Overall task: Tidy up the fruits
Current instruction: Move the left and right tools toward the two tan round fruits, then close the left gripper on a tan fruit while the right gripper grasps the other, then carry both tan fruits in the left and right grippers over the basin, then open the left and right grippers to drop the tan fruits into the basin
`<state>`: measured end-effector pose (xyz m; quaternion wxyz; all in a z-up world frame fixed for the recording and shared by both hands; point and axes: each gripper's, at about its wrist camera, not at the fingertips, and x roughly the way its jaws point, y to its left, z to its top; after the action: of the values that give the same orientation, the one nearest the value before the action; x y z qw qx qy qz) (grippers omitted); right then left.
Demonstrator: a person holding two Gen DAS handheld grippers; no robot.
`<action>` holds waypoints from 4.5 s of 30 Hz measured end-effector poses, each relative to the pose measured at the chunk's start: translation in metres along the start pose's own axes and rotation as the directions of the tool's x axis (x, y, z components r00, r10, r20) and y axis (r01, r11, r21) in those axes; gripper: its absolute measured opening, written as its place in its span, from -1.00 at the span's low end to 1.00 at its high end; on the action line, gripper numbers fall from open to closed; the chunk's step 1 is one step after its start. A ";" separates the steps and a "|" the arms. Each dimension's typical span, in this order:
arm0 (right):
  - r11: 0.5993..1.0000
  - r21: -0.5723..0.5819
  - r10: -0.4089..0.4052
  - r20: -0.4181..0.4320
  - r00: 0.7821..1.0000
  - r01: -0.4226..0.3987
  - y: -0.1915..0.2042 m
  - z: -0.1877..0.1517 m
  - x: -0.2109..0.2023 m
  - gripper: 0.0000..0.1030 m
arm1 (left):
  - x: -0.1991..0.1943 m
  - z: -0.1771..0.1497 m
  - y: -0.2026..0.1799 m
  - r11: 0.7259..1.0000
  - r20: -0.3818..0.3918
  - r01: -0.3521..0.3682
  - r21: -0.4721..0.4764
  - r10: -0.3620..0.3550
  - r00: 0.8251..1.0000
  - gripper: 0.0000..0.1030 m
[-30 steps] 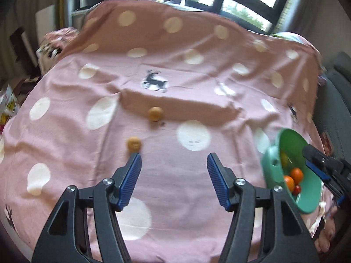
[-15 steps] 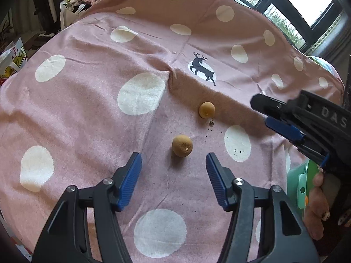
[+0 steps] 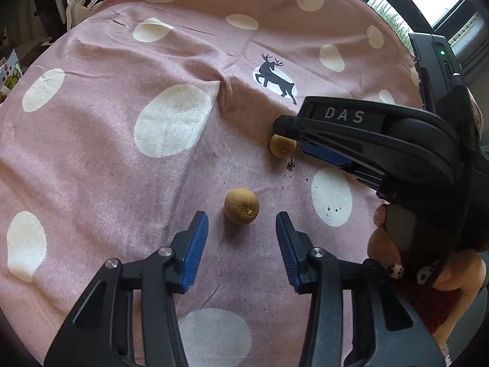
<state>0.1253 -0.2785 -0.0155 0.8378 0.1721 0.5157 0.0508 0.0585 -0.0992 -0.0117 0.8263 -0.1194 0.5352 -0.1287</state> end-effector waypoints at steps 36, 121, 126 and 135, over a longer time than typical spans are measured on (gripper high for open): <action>0.991 0.131 -0.023 0.339 0.941 -0.023 -0.044 -0.089 -0.171 -0.46 | -0.089 -0.049 -0.078 0.950 0.267 0.078 0.304 -0.164 0.950 -0.50; 0.848 0.511 -0.366 0.376 0.851 0.139 -0.209 -0.169 -0.256 0.05 | -0.068 -0.106 -0.228 0.825 0.078 0.187 0.533 -0.268 0.960 0.94; 0.849 0.509 -0.366 0.377 0.851 0.140 -0.209 -0.169 -0.256 0.05 | -0.070 -0.107 -0.228 0.823 0.087 0.186 0.536 -0.273 0.958 0.94; 0.858 0.497 -0.348 0.382 0.856 0.127 -0.207 -0.168 -0.254 0.05 | -0.073 -0.107 -0.225 0.825 0.099 0.180 0.536 -0.273 0.957 0.94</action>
<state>-0.1592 -0.4990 0.0602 0.8709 0.3033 0.3176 -0.2205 -0.0874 -0.2921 0.0834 0.8491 0.0355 0.3889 -0.3556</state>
